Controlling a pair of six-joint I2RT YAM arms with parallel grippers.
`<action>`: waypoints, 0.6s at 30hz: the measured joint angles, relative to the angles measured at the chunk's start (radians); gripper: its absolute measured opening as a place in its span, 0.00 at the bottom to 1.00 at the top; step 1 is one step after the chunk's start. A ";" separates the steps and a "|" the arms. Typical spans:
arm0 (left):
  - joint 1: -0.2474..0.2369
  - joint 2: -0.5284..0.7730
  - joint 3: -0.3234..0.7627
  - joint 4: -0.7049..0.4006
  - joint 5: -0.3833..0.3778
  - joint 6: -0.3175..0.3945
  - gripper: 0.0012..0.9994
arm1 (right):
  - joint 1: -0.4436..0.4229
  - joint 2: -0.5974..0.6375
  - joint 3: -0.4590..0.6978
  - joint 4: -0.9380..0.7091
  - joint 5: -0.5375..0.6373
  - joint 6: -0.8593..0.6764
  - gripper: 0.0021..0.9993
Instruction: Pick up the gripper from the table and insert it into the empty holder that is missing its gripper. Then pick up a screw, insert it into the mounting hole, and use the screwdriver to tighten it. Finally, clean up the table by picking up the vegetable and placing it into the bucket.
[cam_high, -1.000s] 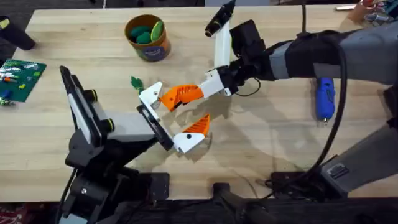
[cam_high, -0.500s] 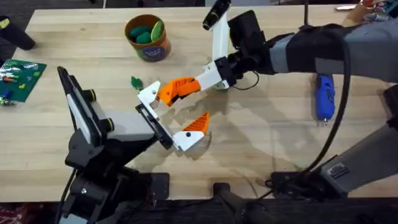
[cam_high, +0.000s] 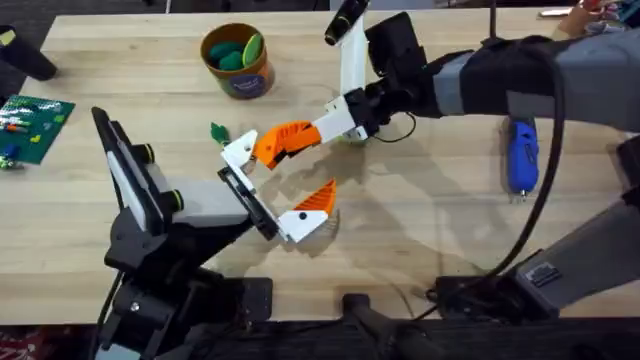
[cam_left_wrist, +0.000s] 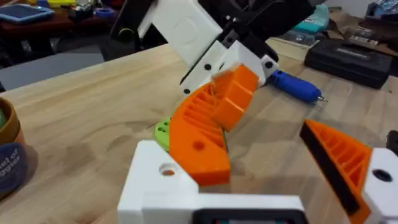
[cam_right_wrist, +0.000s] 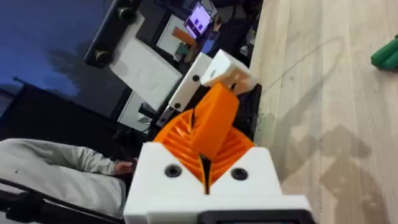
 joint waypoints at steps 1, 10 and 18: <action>0.000 0.000 0.000 0.000 -0.001 0.000 0.99 | 0.001 0.000 0.000 0.000 0.000 -0.003 0.02; 0.006 0.000 0.000 -0.001 -0.028 -0.009 0.99 | 0.022 0.036 0.010 0.009 0.003 -0.025 0.02; 0.011 0.000 0.000 -0.002 -0.057 -0.012 0.99 | 0.033 0.036 0.014 0.055 0.037 0.047 0.02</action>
